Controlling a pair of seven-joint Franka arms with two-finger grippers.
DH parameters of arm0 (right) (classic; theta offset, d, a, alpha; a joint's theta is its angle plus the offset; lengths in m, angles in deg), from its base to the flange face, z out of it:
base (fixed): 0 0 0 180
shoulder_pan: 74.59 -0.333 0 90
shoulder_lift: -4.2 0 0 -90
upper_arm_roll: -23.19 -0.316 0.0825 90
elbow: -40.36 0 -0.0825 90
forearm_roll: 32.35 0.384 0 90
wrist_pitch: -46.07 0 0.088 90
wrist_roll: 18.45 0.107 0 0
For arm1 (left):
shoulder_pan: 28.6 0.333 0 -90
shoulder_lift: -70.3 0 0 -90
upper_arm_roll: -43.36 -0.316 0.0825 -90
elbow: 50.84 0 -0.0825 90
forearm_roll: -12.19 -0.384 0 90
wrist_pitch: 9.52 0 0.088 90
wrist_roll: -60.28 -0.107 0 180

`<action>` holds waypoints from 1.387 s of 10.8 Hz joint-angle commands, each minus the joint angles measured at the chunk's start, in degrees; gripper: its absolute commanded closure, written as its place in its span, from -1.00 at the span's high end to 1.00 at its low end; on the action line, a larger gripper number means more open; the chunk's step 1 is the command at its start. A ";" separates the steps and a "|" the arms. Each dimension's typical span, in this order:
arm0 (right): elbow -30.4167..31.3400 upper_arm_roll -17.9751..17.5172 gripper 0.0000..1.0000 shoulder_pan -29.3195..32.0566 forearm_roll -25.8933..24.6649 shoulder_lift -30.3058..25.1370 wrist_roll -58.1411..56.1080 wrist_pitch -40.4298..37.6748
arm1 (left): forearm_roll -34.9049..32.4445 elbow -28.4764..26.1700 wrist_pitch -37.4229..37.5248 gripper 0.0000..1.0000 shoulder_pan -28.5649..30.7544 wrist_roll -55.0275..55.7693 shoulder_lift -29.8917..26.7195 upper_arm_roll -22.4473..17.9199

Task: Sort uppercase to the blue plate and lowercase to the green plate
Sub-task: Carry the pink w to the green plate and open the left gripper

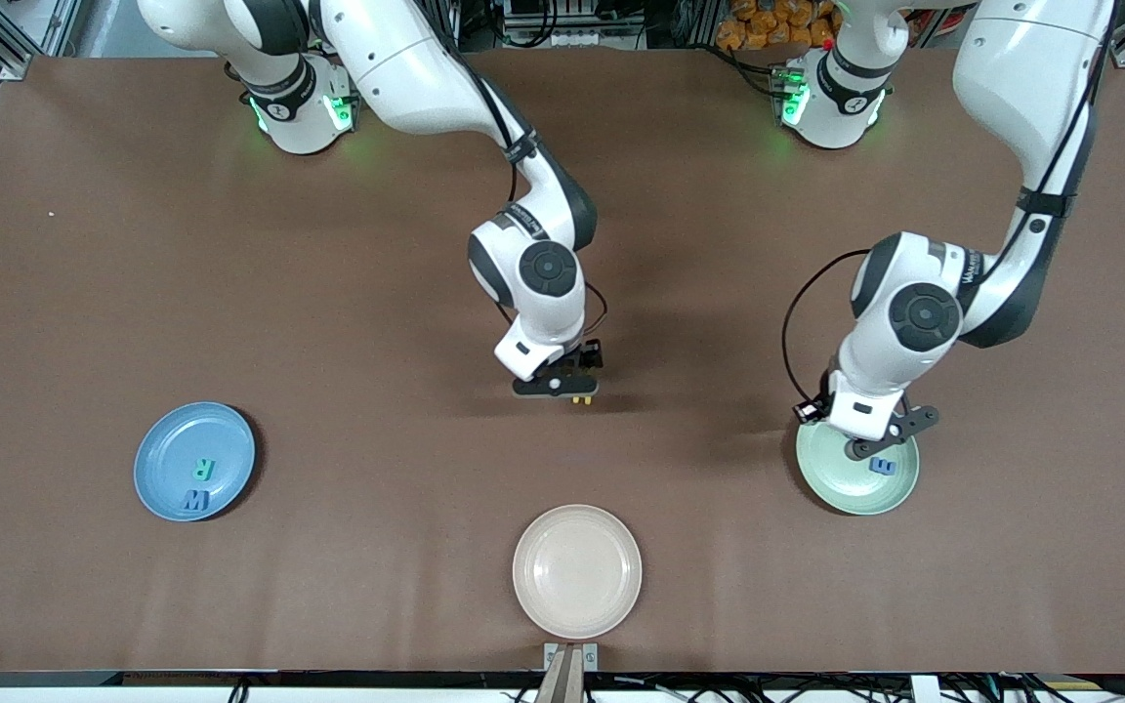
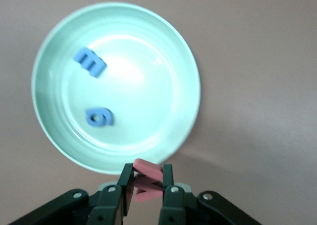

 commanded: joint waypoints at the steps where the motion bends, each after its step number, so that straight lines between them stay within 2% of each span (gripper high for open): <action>1: -0.80 -3.05 1.00 0.13 0.09 -0.13 -4.01 -0.62 | 0.67 1.29 0.51 -1.00 -0.85 -6.26 0.21 -2.74; 2: -0.80 -3.67 1.00 0.22 0.17 0.04 -6.37 -0.44 | 0.58 2.07 0.51 -1.00 -0.85 -7.59 0.91 -3.79; 3: -0.97 -4.90 1.00 0.91 0.17 0.22 -9.96 -0.44 | 0.58 2.60 0.43 -0.64 -0.93 -8.47 1.44 -4.59; 4: -0.98 -5.69 1.00 1.88 0.17 0.22 -12.52 -0.44 | 0.58 3.05 0.42 0.41 -1.11 -8.57 1.70 -4.77; 5: -0.98 -5.96 1.00 1.98 0.09 0.74 -13.41 -0.53 | 0.67 3.14 0.42 0.99 -1.11 -8.57 1.36 -4.86; 9: -6.41 -5.88 1.00 3.21 -0.44 4.78 -16.59 -0.71 | 1.19 3.05 1.12 1.00 -1.64 -8.31 -0.83 -4.77; 13: -7.13 -5.79 1.00 2.68 -0.62 5.23 -16.59 -0.79 | 8.21 3.31 10.42 1.00 -6.54 -7.78 -8.03 -4.42; 15: -6.87 -5.79 1.00 2.42 -1.40 5.32 -16.59 -0.97 | 9.63 3.23 13.68 1.00 -7.96 -6.99 -10.76 -4.25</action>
